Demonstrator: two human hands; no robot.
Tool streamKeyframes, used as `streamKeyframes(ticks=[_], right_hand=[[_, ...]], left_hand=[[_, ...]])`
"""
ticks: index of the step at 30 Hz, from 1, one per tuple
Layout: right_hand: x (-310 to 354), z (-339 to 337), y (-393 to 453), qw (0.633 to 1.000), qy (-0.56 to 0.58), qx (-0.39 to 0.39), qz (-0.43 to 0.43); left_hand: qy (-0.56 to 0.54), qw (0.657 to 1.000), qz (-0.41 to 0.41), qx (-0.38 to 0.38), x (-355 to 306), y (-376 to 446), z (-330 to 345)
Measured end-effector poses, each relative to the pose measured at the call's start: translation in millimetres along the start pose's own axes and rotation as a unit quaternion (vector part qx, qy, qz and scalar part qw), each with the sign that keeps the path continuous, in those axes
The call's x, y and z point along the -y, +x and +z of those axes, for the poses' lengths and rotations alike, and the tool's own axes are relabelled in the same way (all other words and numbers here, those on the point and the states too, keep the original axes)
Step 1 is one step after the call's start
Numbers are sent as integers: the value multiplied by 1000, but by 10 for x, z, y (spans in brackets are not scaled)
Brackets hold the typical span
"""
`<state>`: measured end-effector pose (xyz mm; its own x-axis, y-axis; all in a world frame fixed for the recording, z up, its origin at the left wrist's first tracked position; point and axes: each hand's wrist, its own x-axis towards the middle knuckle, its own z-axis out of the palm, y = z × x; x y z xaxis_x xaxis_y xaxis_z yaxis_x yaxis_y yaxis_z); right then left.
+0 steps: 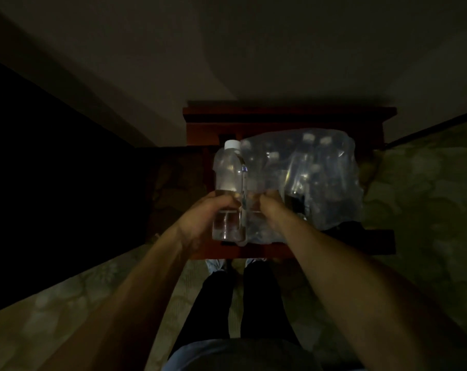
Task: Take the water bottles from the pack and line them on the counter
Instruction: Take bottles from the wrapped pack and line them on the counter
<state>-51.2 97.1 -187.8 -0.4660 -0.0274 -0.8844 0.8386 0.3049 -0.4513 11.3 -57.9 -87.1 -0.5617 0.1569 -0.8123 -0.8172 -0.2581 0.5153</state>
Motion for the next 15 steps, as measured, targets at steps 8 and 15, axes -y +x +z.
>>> streamKeyframes(ticks=[8,15], right_hand=[[306,-550,-471,983,-178,-46,-26],[908,-531,-1106,928,-364,-71,-28]], left_hand=[[-80,994,4,-75,-146,-74,412],[-68,996,35,-41,-388,-254,689]])
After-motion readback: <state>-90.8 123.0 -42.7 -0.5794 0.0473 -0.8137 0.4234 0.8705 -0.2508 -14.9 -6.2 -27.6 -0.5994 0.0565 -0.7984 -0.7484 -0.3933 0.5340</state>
